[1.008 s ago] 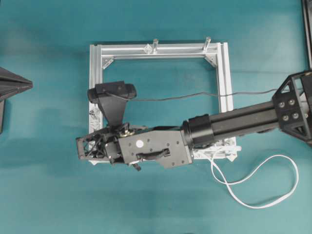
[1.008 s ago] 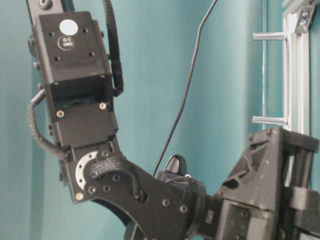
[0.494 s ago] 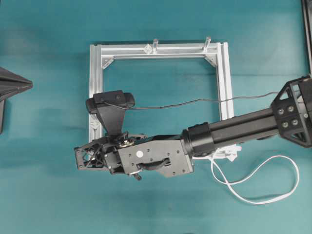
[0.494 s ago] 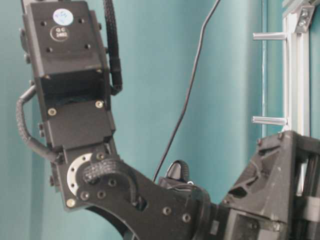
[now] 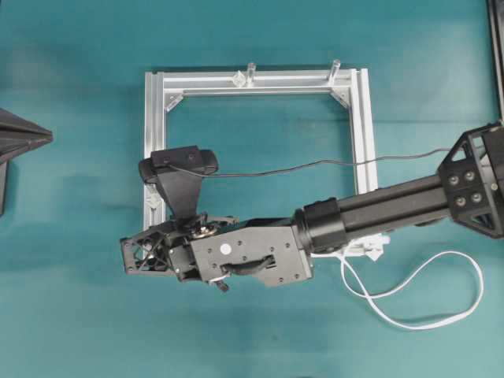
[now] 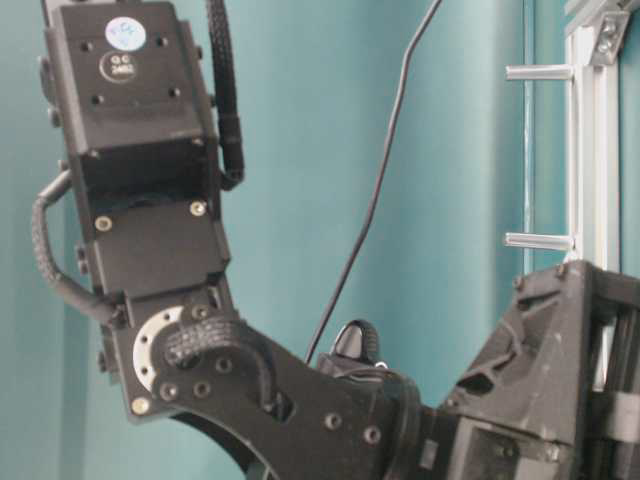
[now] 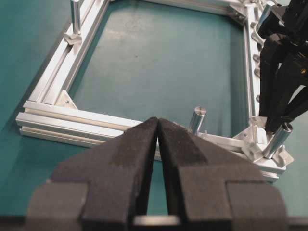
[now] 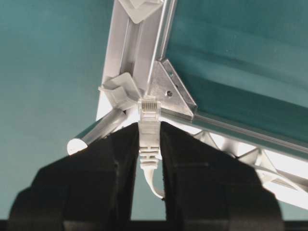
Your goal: Move the cable alternately left and right between 8 closely spaced pins so it hooks onto each one.
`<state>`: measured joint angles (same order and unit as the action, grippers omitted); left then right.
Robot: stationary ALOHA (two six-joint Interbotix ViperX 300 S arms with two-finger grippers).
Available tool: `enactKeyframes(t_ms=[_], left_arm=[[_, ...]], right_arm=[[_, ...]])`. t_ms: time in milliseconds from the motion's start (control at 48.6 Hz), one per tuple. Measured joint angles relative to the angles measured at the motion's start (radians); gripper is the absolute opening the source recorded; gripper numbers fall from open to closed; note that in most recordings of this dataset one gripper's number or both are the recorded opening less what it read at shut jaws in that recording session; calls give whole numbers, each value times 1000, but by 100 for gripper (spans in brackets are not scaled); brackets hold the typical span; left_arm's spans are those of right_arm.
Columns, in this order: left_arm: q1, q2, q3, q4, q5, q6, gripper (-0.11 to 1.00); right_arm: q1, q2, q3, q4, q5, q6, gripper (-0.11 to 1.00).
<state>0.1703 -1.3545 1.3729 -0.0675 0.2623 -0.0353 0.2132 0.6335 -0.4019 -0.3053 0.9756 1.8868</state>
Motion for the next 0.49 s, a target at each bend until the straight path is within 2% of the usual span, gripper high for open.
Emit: enactKeyframes(t_ms=[226,494], left_arm=[[-2,0,2,0,0,0,12],[-2,-2,2,0,0,0,12]], right_arm=[[23,0,-9,0,6,2,15],[98,12,-57,3,18,57,15]])
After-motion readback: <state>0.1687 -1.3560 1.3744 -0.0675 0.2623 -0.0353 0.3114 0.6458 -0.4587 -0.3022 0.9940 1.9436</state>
